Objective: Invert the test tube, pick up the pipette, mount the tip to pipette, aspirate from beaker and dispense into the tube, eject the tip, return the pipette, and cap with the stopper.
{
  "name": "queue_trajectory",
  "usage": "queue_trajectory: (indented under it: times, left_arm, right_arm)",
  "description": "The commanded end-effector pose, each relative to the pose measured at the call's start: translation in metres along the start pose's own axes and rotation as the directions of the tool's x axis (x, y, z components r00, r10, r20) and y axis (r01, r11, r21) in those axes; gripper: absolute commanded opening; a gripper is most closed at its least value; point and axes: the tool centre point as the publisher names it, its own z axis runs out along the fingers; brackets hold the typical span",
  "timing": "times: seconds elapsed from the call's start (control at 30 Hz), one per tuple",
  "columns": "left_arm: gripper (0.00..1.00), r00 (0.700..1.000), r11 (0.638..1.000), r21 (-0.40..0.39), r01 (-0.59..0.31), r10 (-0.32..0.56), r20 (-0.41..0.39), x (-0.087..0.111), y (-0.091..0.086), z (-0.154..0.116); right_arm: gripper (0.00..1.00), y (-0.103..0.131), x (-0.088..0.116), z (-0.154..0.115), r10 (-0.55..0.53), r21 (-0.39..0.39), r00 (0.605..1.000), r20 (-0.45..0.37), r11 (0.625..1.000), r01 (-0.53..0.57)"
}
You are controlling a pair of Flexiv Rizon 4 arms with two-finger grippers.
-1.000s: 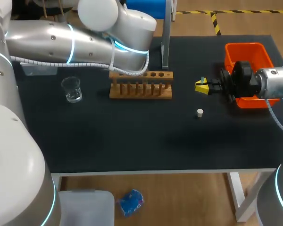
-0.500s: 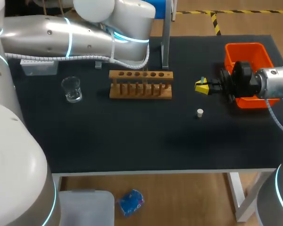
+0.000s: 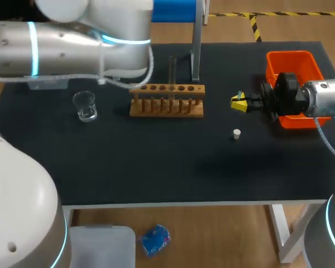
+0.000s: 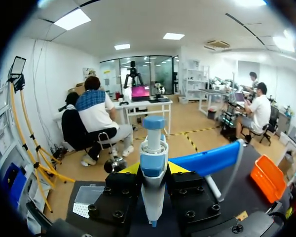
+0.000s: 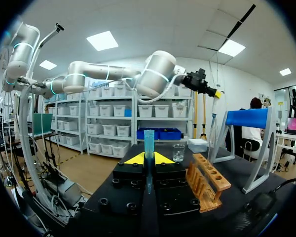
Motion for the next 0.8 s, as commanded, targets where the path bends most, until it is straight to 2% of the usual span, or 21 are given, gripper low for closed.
queue_trajectory:
  times: [0.03,0.2,0.4,0.47,0.8]
  left_arm:
    - [0.00,0.929,1.000,0.006,-0.028,0.028,-0.369,-0.010,0.007,-0.047]
    - [0.00,0.900,0.999,0.034,0.001,0.014,-0.435,-0.009,0.011,-0.071]
    - [0.00,0.861,0.997,0.084,-0.003,0.045,-0.507,-0.003,0.009,-0.103]
    - [0.00,0.869,0.994,0.110,-0.025,0.076,-0.489,-0.003,0.011,-0.111]
    - [0.00,0.869,0.994,0.110,-0.025,0.076,-0.489,-0.003,0.011,-0.111]
  right_arm:
    - [0.00,0.000,0.000,0.000,-0.001,0.000,1.000,0.000,1.000,0.001]
    - [0.00,0.000,0.000,0.000,-0.001,0.000,1.000,0.000,1.000,0.001]
    - [0.00,0.000,0.000,0.000,-0.001,0.000,1.000,0.000,1.000,0.001]
    - [0.00,0.000,0.000,0.000,-0.001,0.000,1.000,0.000,1.000,0.001]
    - [0.00,0.000,0.000,0.000,-0.001,0.000,1.000,0.000,1.000,0.001]
